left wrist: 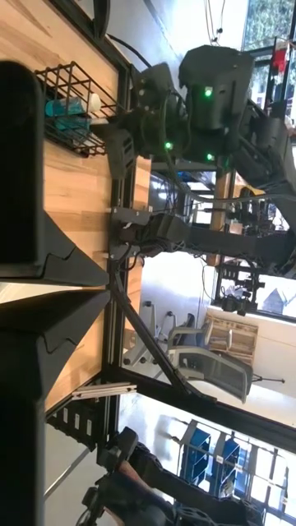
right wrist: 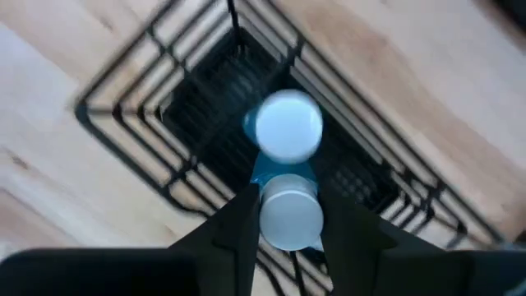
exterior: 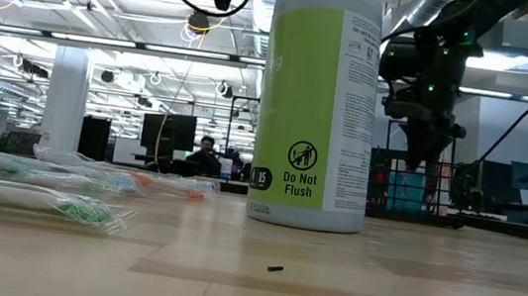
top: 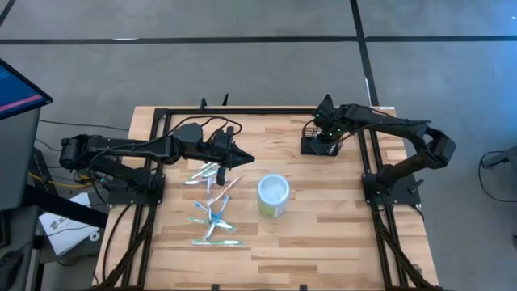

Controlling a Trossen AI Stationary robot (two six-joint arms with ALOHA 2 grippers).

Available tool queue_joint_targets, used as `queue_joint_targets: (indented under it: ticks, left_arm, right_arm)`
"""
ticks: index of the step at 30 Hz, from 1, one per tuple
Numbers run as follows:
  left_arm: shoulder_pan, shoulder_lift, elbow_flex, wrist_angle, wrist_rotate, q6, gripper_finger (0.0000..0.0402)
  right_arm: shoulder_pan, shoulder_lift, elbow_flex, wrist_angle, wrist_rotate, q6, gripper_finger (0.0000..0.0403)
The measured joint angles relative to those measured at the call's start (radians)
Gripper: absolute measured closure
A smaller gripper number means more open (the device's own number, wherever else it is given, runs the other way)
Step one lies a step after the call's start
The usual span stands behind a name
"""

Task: Pick & Place toothbrushing station
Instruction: Put the blue mouthwash into the wire organizer

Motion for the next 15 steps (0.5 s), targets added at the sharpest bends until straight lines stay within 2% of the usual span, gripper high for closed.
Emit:
queue_joint_targets:
  ticks: [15]
  left_arm:
    - [0.0, 0.0, 0.0, -0.003, 0.0, 0.0, 0.039]
  right_arm:
    - [0.0, -0.008, 0.0, 0.01, -0.001, -0.023, 0.0291]
